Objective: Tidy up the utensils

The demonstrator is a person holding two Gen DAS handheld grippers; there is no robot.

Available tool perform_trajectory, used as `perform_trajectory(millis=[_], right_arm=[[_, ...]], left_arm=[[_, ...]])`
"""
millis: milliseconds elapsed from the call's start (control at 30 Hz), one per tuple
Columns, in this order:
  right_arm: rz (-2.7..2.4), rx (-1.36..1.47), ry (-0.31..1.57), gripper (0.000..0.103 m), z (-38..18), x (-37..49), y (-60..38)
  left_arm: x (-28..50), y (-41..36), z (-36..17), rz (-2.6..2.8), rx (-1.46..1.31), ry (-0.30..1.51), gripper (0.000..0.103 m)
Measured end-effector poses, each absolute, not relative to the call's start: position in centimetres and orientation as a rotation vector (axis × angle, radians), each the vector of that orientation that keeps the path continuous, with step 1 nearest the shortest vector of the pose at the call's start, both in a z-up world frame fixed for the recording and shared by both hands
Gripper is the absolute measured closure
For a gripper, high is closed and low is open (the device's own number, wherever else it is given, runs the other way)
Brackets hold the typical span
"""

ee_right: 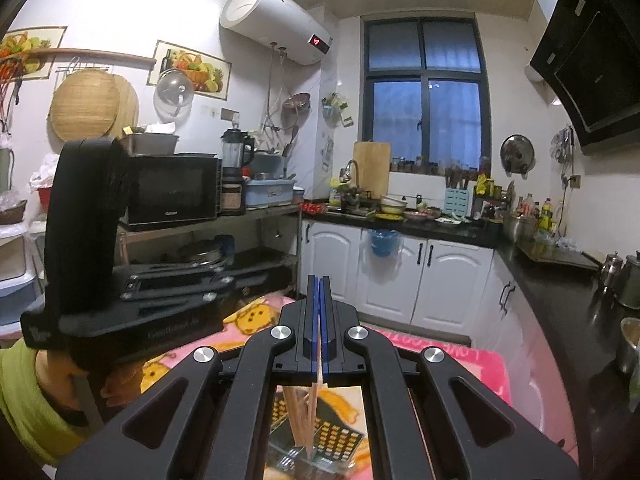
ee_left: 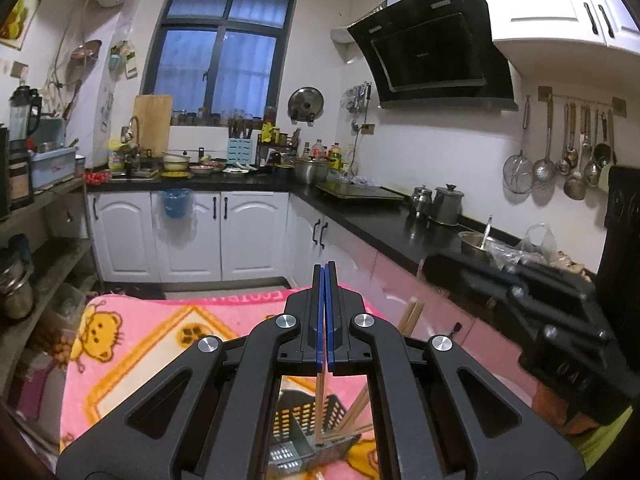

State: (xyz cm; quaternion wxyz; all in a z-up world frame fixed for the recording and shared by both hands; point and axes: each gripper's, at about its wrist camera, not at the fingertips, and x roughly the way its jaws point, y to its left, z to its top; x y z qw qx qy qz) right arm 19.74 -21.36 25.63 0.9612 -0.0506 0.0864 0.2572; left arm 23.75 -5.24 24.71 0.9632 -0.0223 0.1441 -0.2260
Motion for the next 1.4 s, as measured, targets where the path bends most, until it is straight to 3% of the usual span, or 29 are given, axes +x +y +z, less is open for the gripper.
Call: perform_trajectory(millis=[1000,1067,1133,1300,1400], right_arm=[[0.447,-0.028,0.405,0.101,16.5,26.1,-21.6],[0.438,-0.034,0.414,0.097,16.1,26.0,-21.7],[0.429,-0.036,0.416,0.082,15.8,25.7,-21.8],[0.424,-0.039,0.422,0.078,15.1,25.0,-22.2],[0.424,-0.036,0.421,0.072,14.8,24.4,-22.5]], left_arm=[[27.5,-4.1,16.6,-0.387,-0.043,0.464,0.103],[27.4,-4.2,16.2,-0.383,-0.044,0.471,0.103],[27.4,-4.1,15.8,-0.379,-0.046,0.475,0.103],[27.2,-4.2,15.1,-0.374,-0.044,0.49,0.102],[26.8,-4.1,14.8,-0.365,-0.043,0.491,0.087]])
